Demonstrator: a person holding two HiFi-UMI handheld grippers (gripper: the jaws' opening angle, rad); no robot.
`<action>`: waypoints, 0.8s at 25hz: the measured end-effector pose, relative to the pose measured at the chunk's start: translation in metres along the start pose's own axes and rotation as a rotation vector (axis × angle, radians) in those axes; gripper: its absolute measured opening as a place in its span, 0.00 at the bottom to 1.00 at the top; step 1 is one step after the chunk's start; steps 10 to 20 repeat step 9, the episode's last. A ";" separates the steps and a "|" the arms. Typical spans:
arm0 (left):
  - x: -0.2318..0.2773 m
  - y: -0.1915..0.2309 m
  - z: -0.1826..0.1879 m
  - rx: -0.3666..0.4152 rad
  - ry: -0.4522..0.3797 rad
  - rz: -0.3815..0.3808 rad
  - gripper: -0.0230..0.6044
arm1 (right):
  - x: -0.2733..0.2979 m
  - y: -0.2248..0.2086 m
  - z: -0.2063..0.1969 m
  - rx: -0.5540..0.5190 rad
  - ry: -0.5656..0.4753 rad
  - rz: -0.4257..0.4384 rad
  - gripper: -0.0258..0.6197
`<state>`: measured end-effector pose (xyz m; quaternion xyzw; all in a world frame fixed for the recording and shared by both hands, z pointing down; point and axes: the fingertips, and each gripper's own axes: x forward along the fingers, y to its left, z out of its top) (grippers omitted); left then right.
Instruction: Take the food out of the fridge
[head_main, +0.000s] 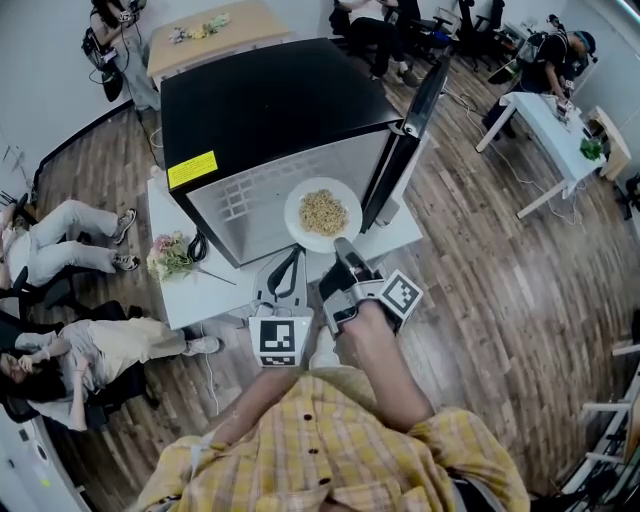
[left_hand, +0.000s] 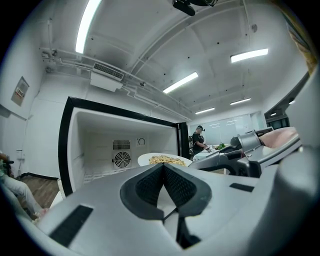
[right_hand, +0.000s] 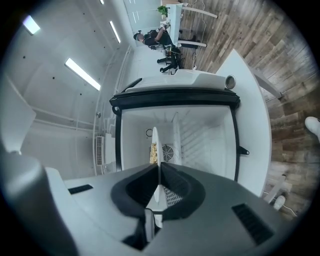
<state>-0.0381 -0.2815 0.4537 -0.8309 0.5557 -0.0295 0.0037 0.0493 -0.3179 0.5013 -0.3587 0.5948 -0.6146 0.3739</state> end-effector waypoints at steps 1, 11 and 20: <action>-0.002 -0.001 0.000 0.000 0.000 -0.002 0.05 | -0.003 0.000 -0.004 0.000 0.003 0.000 0.07; -0.020 -0.001 0.000 -0.005 -0.002 -0.003 0.05 | -0.019 0.001 -0.024 -0.005 0.012 0.000 0.07; -0.020 -0.001 0.000 -0.005 -0.002 -0.003 0.05 | -0.019 0.001 -0.024 -0.005 0.012 0.000 0.07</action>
